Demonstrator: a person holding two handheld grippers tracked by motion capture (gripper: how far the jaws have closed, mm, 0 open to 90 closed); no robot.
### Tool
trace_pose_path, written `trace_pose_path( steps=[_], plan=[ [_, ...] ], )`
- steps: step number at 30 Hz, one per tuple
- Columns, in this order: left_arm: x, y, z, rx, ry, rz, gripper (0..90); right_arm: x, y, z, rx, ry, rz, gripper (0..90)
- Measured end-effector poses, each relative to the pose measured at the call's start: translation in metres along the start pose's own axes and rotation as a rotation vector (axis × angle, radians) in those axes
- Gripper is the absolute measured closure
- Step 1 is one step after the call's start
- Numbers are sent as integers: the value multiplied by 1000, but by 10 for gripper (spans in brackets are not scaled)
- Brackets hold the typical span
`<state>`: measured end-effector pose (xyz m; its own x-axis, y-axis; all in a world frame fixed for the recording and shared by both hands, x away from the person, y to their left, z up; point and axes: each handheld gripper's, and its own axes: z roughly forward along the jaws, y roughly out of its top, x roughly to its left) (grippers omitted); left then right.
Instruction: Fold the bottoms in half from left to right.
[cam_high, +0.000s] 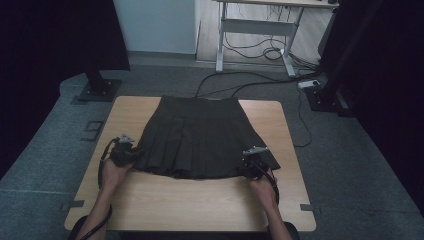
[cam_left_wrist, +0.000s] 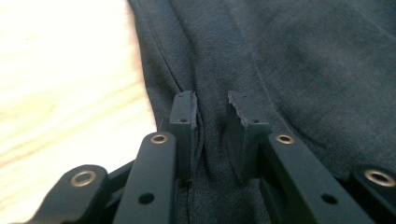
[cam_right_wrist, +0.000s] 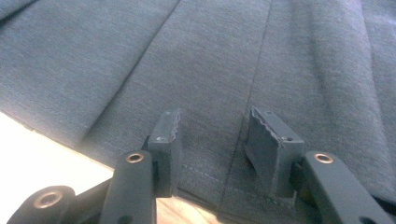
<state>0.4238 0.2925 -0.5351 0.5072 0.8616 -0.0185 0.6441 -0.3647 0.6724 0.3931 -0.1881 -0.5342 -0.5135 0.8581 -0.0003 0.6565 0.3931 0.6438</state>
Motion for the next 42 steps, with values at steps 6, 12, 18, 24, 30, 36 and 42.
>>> trace_pose_path(
  steps=[6, 12, 18, 24, 30, 36, 42],
  plan=[
    [-20, -7, -9, 25, -50, 24, 730, -9, -6, -6, 11, -20, 1, 563],
    [-47, -18, -20, 48, -98, 68, 720, -23, -15, -13, 7, -28, 45, 562],
    [-80, -31, -32, 58, -163, 102, 690, -39, -26, -22, 1, -34, 99, 561],
    [-84, -30, -40, 46, -211, 145, 590, -46, -31, -27, 5, -44, 118, 511],
    [-51, 2, -44, -58, -135, 69, 452, -35, -18, -24, -22, -39, 118, 286],
    [-32, 24, 1, 4, -67, 36, 453, -19, 4, -8, -71, 0, 93, 230],
    [-23, 23, 25, 8, -13, 35, 447, -17, 16, 15, -65, -37, 120, 146]
  ],
)
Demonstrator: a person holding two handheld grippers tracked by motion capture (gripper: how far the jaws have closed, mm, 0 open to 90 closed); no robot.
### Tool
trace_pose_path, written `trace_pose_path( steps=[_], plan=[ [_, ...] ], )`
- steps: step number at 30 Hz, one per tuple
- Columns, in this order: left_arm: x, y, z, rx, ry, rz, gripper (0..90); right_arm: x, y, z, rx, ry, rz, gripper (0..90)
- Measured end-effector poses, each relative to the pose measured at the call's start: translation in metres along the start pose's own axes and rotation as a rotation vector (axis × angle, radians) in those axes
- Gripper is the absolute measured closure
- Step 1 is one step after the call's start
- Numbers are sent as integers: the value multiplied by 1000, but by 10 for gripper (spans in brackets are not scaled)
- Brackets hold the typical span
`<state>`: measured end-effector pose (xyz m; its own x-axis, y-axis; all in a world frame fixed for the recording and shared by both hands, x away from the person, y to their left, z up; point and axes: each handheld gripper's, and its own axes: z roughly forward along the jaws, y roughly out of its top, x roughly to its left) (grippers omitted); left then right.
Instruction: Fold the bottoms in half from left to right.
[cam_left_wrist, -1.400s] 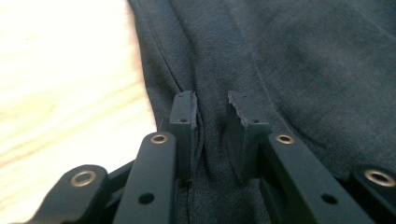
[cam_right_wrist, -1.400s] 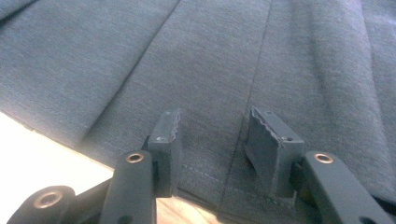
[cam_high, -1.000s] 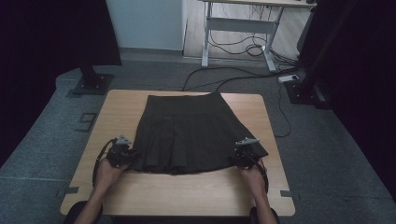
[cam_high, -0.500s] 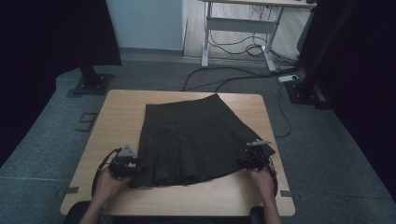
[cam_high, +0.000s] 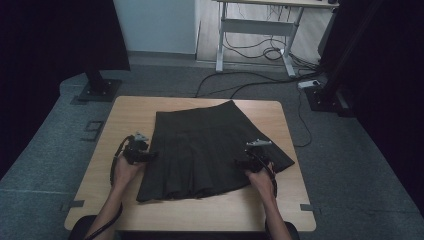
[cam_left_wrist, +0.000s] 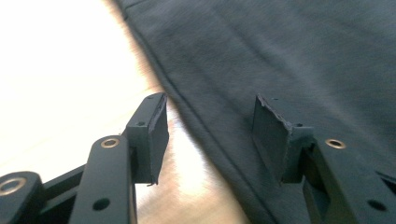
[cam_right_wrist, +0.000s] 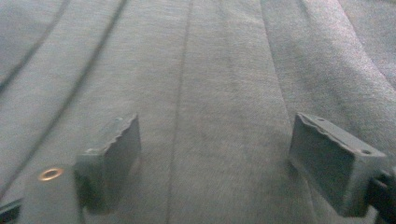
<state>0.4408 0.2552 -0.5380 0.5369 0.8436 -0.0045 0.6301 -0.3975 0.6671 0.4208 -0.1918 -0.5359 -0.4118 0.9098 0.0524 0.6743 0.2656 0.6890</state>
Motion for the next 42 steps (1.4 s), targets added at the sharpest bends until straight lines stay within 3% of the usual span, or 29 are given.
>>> trace_pose_path(
  steps=[1, 4, 9, 18, 20, 22, 24, 25, 30, 33, 36, 40, 42],
  plan=[
    [0, -2, -1, -3, -4, -14, 448, -2, -2, 7, 28, -21, -4, 140],
    [-2, -3, -2, 2, -5, -12, 443, -3, -6, 6, 22, -19, -34, 140],
    [-15, -10, -9, 5, -15, 0, 444, -3, -11, 2, 27, -22, -35, 141],
    [-57, -32, -29, 16, -66, 57, 451, -7, -31, -20, 40, -25, -43, 143],
    [-61, -34, -31, 17, -70, 63, 451, -7, -34, -21, 38, -23, -44, 143],
    [-75, -39, -35, 17, -82, 75, 451, -10, -40, -27, 36, -17, -50, 143],
    [-79, -40, -36, 20, -84, 78, 451, -11, -41, -29, 36, -13, -53, 143],
    [-88, -44, -39, 20, -92, 88, 451, -13, -45, -33, 39, -9, -59, 144],
    [-103, -48, -44, 28, -115, 111, 451, -19, -53, -41, 43, -3, -65, 146],
    [-101, -47, -44, 40, -143, 126, 443, -23, -58, -45, 33, 4, -68, 146],
    [-93, -42, -41, 61, -153, 135, 334, -23, -58, -45, 32, 3, -66, 144],
    [-73, -27, -40, 27, -145, 83, 196, -23, -59, -45, 25, 2, -60, 144],
    [-61, -17, -39, 16, -141, 60, 168, -23, -59, -44, 22, 1, -58, 143]
  ],
)
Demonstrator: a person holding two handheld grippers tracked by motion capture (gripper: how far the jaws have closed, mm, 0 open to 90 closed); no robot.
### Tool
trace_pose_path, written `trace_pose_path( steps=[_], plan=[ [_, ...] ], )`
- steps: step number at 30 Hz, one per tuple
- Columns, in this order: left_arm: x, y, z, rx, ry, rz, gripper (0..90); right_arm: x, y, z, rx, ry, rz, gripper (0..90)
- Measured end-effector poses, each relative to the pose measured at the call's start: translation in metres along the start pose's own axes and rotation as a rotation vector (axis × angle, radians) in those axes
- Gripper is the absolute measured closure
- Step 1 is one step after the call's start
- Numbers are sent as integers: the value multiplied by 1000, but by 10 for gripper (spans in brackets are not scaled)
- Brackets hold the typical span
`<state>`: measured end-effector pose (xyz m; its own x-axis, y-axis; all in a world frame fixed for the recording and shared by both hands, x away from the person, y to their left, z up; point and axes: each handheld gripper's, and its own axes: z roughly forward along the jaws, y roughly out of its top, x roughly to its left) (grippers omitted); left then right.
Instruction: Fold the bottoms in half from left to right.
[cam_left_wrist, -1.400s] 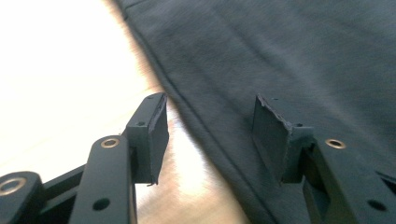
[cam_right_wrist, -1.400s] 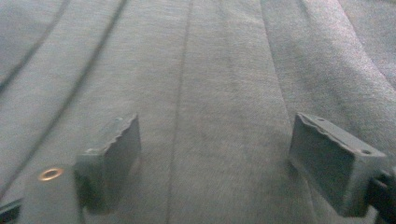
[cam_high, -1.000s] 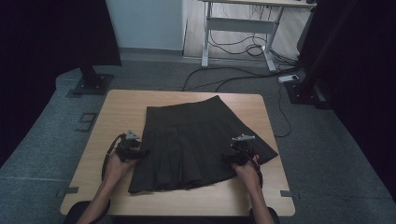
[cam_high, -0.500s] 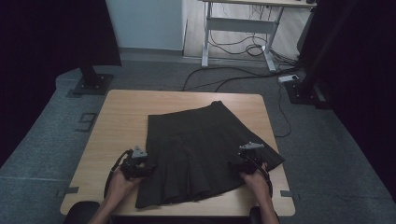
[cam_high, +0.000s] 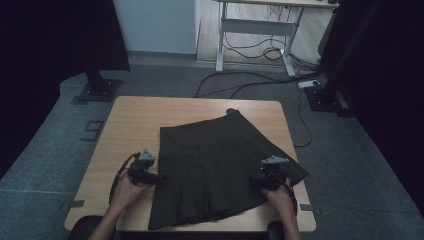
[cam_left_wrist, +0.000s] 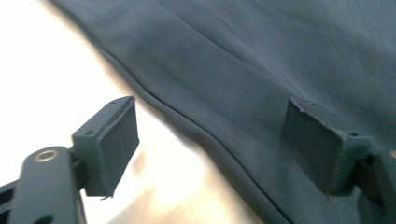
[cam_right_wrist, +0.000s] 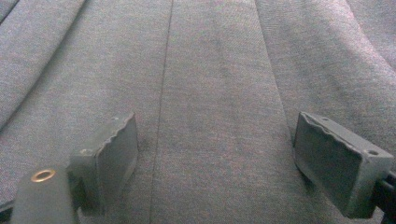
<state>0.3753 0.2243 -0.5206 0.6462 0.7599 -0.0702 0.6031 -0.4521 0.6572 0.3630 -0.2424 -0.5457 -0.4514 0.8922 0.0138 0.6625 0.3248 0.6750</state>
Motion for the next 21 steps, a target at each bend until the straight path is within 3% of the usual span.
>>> trace_pose_path(
  steps=[6, 10, 16, 21],
  plan=[
    [36, 31, 9, -32, 14, -78, 151, 0, -1, 0, -7, 6, 1, 143],
    [53, 48, 21, -24, 38, -94, 137, -1, -1, 0, -11, 9, -2, 142],
    [67, 64, 42, 8, 82, -107, 63, 0, -2, 1, -17, 10, 1, 133],
    [77, 70, 54, -6, 115, -137, 0, 0, -2, 1, -21, 10, 2, 130]
  ],
)
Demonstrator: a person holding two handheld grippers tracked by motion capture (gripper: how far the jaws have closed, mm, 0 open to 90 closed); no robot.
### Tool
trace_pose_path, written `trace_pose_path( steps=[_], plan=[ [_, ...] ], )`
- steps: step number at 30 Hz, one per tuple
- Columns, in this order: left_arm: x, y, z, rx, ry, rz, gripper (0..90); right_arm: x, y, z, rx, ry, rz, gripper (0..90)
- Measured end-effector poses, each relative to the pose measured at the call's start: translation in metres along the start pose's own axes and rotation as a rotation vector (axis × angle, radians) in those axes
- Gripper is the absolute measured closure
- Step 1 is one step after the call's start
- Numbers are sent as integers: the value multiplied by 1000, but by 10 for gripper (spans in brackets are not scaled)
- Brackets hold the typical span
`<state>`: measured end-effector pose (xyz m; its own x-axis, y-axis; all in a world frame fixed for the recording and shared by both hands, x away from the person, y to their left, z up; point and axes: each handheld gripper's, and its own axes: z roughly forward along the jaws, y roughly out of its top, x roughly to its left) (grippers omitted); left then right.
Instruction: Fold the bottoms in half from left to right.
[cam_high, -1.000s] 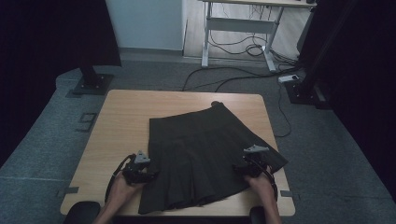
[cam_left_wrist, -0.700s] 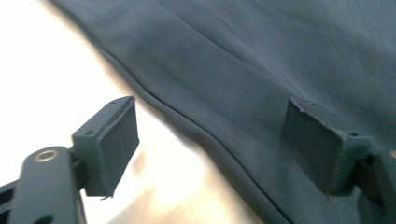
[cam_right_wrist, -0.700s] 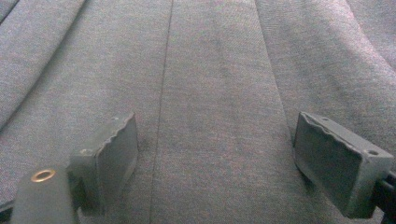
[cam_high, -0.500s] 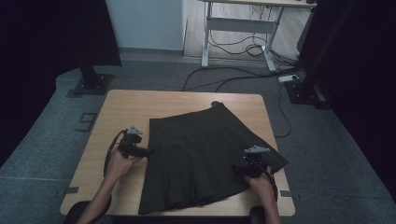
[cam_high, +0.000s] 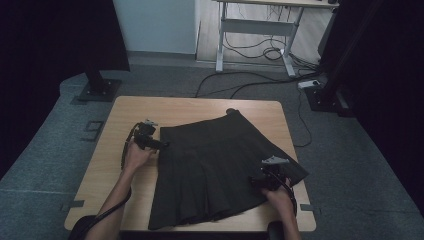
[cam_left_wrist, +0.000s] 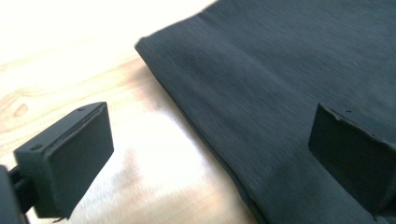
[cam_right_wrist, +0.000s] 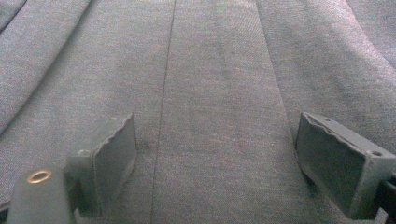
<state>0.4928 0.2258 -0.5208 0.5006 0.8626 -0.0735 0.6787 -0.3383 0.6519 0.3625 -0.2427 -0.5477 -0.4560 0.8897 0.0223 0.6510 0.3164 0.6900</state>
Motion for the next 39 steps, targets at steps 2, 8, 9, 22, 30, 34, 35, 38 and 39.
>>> trace_pose_path(
  steps=[2, 8, 9, 22, 30, 34, 35, 38, 39],
  plan=[
    [1, 1, 6, 2, 14, -7, 0, 0, 0, 0, -2, 0, 2, 128],
    [8, 3, 24, 19, 52, -27, 0, 1, 0, 1, -7, 1, 4, 101],
    [9, 3, 26, 28, 60, -23, 0, 2, -1, 2, -7, 0, 3, 95],
    [9, -3, 32, -14, 77, -8, 0, 3, -6, 2, -50, 6, -1, 62],
    [8, -3, 32, -16, 78, -12, 0, 4, 0, 0, -20, 12, 11, 85],
    [8, -3, 32, -16, 79, -12, 0, 11, 4, -7, -32, 34, -10, 93],
    [8, -3, 32, -16, 79, -12, 0, 13, 5, -9, -34, 45, -12, 91],
    [8, -3, 32, -16, 82, -16, 0, 20, 8, -12, -44, 73, -21, 80],
    [8, -3, 32, -17, 83, -17, 0, 23, 9, -13, -43, 90, -25, 72]
  ],
)
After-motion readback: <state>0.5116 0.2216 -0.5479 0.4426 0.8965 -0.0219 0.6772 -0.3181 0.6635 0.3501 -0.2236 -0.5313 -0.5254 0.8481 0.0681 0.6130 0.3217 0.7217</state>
